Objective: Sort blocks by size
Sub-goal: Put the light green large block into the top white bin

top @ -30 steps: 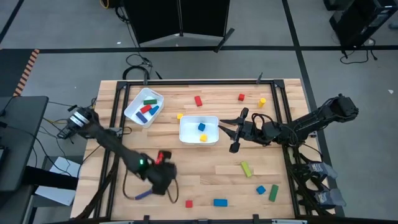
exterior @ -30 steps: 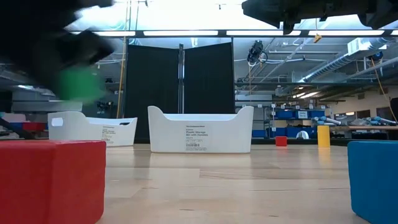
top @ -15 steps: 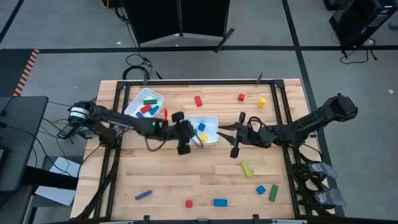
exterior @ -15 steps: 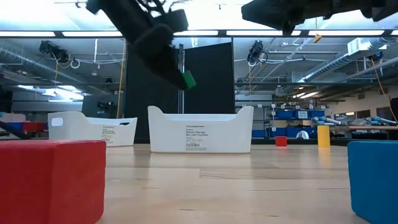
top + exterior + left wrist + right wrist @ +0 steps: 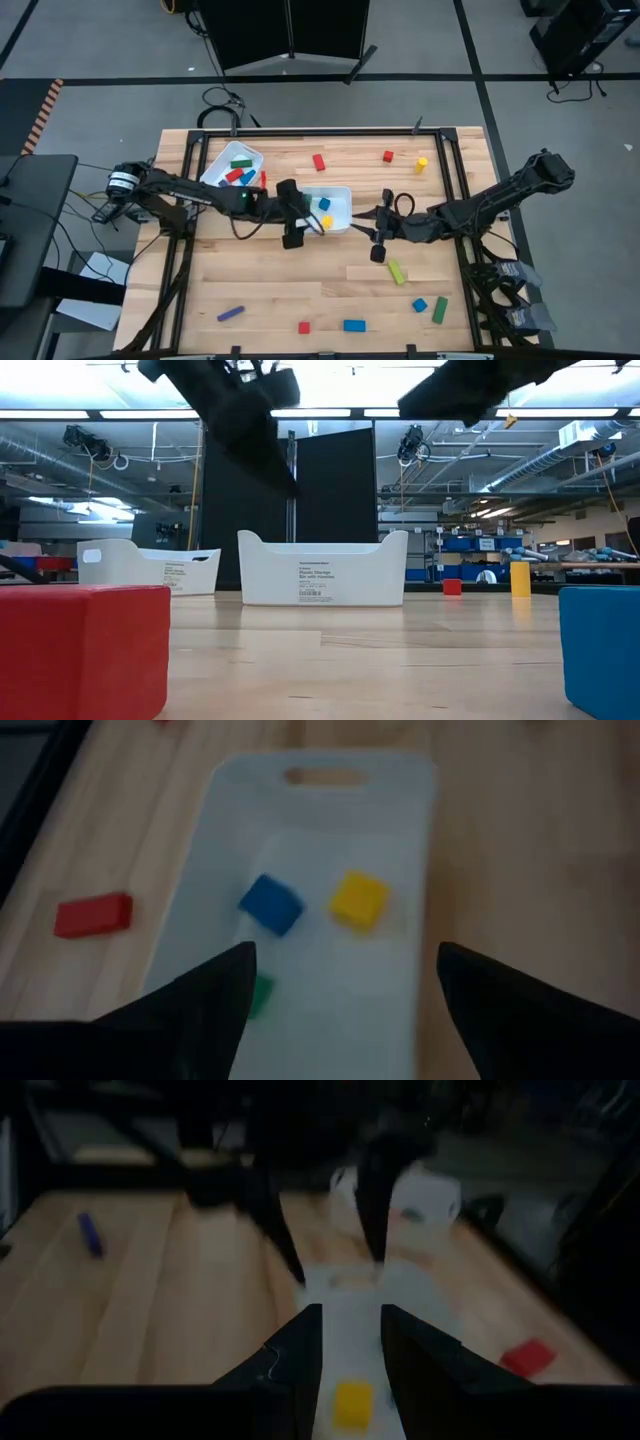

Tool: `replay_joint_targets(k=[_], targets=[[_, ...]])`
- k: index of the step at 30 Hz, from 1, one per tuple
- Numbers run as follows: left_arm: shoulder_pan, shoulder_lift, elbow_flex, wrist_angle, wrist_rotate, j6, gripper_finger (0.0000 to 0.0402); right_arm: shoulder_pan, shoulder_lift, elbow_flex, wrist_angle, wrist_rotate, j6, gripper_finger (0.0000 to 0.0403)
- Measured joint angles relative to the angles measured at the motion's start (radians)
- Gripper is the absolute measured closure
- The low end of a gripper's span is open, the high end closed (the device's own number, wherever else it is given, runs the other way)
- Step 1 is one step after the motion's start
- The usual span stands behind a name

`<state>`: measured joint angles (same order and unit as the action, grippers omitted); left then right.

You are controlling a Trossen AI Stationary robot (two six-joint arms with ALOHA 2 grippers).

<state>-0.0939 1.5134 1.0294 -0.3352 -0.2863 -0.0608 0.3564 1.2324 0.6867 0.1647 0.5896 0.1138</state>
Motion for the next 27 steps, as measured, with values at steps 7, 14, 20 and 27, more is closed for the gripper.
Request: replay_joint_targets(k=[7,14,20,27], targets=[[-0.128,-0.118,-0.002,-0.009,-0.004,-0.022,0.0119,0.055,0.000,0.035,-0.280,-0.083,0.208,0.0286],[-0.249,-0.197,-0.002,-0.028,-0.094,-0.088,0.0147,0.119,0.041,0.116,-0.666,-0.190,0.597,0.0243],[-0.339,-0.274,-0.003,-0.041,-0.178,-0.157,0.0158,0.159,0.132,0.196,-0.896,-0.282,0.975,0.0171],[-0.419,-0.390,-0.003,-0.042,-0.322,-0.158,0.0163,0.207,0.281,0.197,-0.899,-0.410,1.159,0.0139]])
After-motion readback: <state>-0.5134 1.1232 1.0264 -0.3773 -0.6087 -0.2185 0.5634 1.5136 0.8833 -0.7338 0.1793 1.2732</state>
